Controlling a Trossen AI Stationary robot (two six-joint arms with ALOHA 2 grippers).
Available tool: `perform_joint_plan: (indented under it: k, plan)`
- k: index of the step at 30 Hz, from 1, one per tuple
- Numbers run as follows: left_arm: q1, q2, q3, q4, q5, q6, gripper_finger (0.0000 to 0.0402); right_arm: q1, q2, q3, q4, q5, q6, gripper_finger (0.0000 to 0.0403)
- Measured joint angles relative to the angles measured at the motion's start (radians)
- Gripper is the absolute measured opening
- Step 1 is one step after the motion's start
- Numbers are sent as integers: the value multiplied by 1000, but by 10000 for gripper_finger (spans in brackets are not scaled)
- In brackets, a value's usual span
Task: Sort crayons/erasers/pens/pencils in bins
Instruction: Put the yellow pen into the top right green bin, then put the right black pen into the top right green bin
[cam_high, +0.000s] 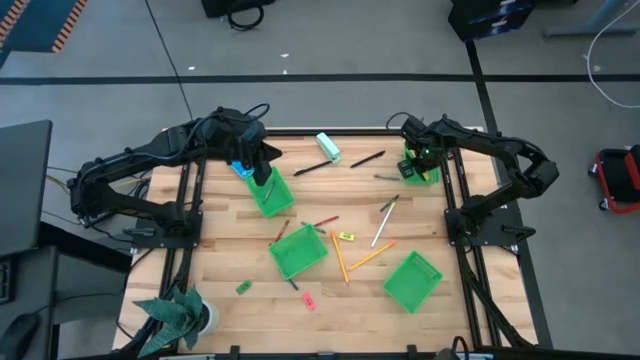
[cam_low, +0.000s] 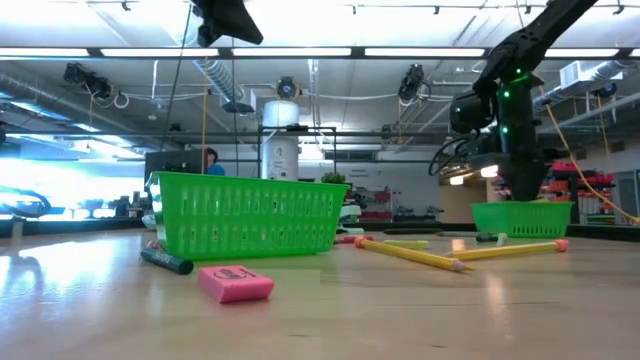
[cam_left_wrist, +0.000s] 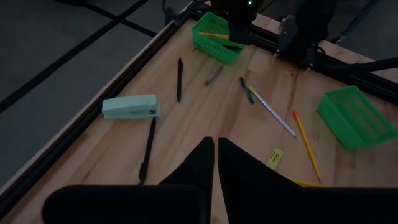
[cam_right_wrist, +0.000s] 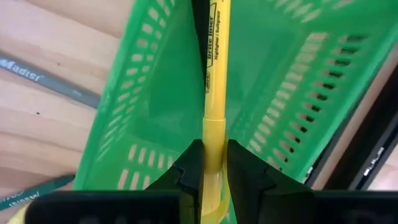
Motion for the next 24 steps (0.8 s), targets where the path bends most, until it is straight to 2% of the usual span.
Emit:
perform_joint_plan:
  k: [5,18,24]
  plan:
    - [0,0,0,0,0,-14,36,0,0,-1,27,0,2,63]
    - [0,0,0,-1,2,-16,26,0,0,1,22,-11,81,118]
    - [0,-1,0,-7,2,29,34,3,0,60,-25,-19,109,130]
